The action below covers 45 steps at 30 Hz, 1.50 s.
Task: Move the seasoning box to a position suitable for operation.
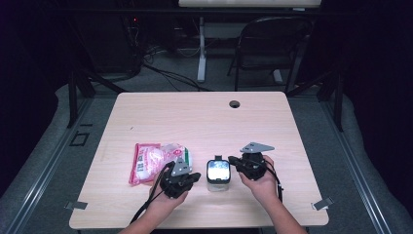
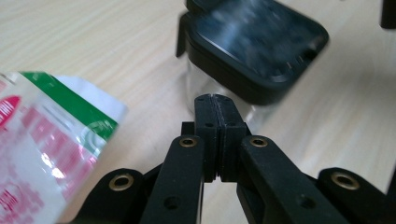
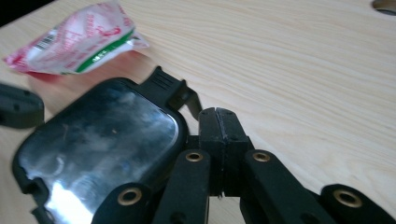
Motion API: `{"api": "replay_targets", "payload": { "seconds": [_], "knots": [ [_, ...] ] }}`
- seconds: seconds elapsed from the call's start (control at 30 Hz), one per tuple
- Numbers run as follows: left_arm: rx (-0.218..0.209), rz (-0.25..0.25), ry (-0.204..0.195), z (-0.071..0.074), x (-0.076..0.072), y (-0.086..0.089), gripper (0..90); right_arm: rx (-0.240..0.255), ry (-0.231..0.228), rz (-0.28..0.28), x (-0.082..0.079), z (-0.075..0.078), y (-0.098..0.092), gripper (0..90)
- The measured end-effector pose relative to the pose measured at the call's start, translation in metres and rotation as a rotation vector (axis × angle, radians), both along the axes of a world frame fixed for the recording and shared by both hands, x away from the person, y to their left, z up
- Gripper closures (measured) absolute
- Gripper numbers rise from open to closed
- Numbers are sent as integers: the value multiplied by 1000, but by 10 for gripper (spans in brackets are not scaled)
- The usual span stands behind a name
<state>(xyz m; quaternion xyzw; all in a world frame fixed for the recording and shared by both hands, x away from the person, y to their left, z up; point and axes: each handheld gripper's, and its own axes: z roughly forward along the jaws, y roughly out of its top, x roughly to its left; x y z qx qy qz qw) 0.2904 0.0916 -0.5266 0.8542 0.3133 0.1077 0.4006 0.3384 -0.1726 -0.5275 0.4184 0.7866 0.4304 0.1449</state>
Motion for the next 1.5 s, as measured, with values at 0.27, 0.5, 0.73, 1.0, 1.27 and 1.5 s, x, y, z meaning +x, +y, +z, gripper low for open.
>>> {"api": "replay_targets", "payload": {
  "seconds": [0.27, 0.5, 0.73, 1.0, 1.27, 1.5],
  "knots": [
    [6, -61, 47, -15, -14, -20, 887, 39, 6, 6, 7, -2, 1, 900],
    [10, -69, 48, -20, -12, -27, 863, 57, 18, 23, 7, -1, -1, 900],
    [8, -45, 54, -20, -10, -23, 872, 49, 27, 36, 7, -1, -2, 900],
    [3, 13, 62, -19, -4, -11, 875, -5, 3, 50, -4, 2, 1, 900],
    [5, 38, 58, -18, -2, -7, 888, -4, 11, 69, -14, 2, 2, 900],
    [1, 20, 79, -6, -9, 2, 853, -21, 10, 87, -22, 0, 5, 876]
  ]
}}
